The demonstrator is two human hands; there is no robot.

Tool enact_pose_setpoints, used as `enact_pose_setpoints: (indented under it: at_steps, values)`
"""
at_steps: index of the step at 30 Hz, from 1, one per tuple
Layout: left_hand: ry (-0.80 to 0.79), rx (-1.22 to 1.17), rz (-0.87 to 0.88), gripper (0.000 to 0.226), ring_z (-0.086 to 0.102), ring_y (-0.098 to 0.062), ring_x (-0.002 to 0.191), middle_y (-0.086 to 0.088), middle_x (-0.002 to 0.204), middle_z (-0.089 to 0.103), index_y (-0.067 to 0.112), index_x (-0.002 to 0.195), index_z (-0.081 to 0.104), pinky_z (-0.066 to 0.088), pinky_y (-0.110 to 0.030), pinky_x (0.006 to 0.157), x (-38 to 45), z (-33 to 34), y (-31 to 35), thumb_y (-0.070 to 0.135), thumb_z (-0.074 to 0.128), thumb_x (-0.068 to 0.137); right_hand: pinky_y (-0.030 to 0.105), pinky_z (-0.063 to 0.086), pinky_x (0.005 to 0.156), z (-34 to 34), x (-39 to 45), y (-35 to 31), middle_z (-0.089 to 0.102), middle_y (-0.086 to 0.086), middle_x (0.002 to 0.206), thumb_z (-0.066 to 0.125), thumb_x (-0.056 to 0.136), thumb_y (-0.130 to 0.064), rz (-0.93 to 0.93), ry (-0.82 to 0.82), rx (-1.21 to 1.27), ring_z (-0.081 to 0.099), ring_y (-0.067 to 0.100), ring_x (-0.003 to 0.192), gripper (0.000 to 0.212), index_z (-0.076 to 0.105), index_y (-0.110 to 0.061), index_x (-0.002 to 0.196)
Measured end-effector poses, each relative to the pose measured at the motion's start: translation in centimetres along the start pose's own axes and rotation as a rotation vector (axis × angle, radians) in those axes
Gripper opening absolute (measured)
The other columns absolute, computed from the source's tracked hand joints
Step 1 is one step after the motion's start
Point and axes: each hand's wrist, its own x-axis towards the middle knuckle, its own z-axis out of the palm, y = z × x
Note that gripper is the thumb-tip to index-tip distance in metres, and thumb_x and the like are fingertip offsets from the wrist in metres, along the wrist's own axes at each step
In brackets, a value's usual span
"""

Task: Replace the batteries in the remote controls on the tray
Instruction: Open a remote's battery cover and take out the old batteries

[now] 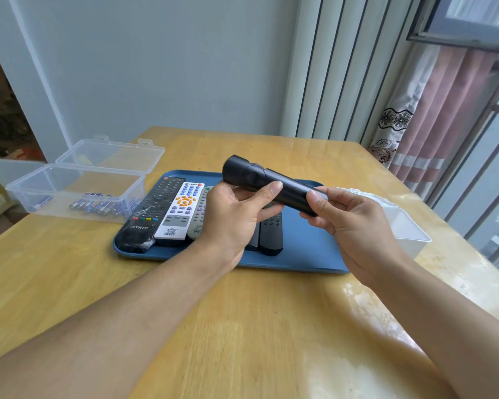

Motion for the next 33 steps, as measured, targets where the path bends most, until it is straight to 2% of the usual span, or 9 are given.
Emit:
enact_pose_setpoints:
  at_steps: [3,9,11,14,17,20,24,27,33]
  values:
    - [0.008,-0.001,0.003,0.016,0.075,-0.028,0.099,-0.015,0.095,0.073,-0.002,0.103,0.065,0.062,-0.042,0.085,-0.2,0.1,0.2,-0.002,0.071,0.089,0.035,0.054,0.091,-0.1,0.0,-0.1,0.077,0.01,0.094,0.078,0.072,-0.03,-0.008,-0.003,0.001,0.074,0.029,0.086,0.044,0.069,-0.004,0.106]
    - [0.05,0.058,0.039,0.014,0.077,-0.023,0.089,-0.006,0.085,0.075,0.009,0.099,0.066,0.063,-0.038,0.077,-0.1,-0.2,0.5,0.01,0.075,0.089,0.028,0.056,0.083,0.3,0.0,0.3,0.073,0.011,0.096,0.075,0.079,-0.029,0.051,-0.068,0.003,0.073,0.026,0.082,0.039,0.067,-0.005,0.109]
    - [0.06,0.018,-0.016,0.016,0.077,-0.025,0.09,-0.005,0.094,0.072,0.013,0.11,0.065,0.063,-0.04,0.076,0.0,-0.2,0.7,0.025,0.065,0.098,0.035,0.057,0.084,0.3,0.1,0.4,0.072,0.008,0.091,0.072,0.087,-0.026,0.038,-0.068,-0.068,0.071,0.025,0.076,0.024,0.067,-0.011,0.106]
    - [0.032,-0.012,-0.107,0.025,0.074,-0.023,0.092,-0.015,0.116,0.066,0.022,0.123,0.065,0.063,-0.043,0.074,0.0,-0.2,0.8,0.034,0.053,0.103,0.04,0.058,0.075,0.3,-0.1,0.0,0.068,0.013,0.092,0.067,0.094,-0.021,-0.014,-0.09,-0.195,0.066,0.021,0.074,0.002,0.068,-0.02,0.093]
    - [-0.09,0.048,-0.166,0.026,0.071,-0.027,0.102,-0.017,0.129,0.064,0.023,0.123,0.067,0.062,-0.047,0.074,-0.2,-0.2,0.7,0.034,0.054,0.103,0.038,0.054,0.062,0.6,-0.7,-0.4,0.069,0.015,0.095,0.065,0.095,-0.026,-0.044,-0.145,-0.29,0.062,0.02,0.068,0.007,0.069,-0.022,0.092]
    - [-0.175,0.065,-0.195,0.028,0.072,-0.023,0.103,-0.008,0.126,0.067,0.024,0.127,0.066,0.061,-0.048,0.073,-0.4,-0.2,0.5,0.033,0.054,0.103,0.023,0.047,0.056,0.7,-1.1,-0.7,0.072,-0.001,0.079,0.062,0.096,-0.032,-0.049,-0.19,-0.343,0.06,0.012,0.064,0.013,0.075,-0.029,0.098]
    - [-0.231,0.07,-0.214,0.031,0.07,-0.029,0.11,-0.008,0.133,0.063,0.024,0.131,0.064,0.061,-0.046,0.071,-0.4,-0.2,0.6,0.031,0.053,0.103,0.013,0.042,0.058,0.6,-1.2,-0.9,0.07,-0.01,0.074,0.057,0.098,-0.035,-0.035,-0.229,-0.391,0.061,0.006,0.067,0.021,0.077,-0.032,0.097]
    - [-0.248,0.084,-0.216,0.032,0.067,-0.036,0.116,-0.011,0.138,0.059,0.025,0.133,0.064,0.061,-0.045,0.071,-0.4,-0.2,0.5,0.031,0.053,0.103,0.016,0.042,0.062,0.7,-1.3,-1.1,0.07,-0.012,0.075,0.056,0.099,-0.033,-0.013,-0.225,-0.386,0.061,0.006,0.069,0.02,0.076,-0.03,0.095]
    - [-0.272,0.099,-0.228,0.034,0.068,-0.033,0.114,-0.007,0.138,0.061,0.026,0.135,0.062,0.06,-0.044,0.07,-0.4,-0.4,0.6,0.031,0.053,0.103,0.03,0.046,0.074,0.7,-1.2,-1.0,0.074,-0.002,0.08,0.057,0.098,-0.03,-0.007,-0.227,-0.375,0.064,0.012,0.075,0.02,0.076,-0.025,0.096]
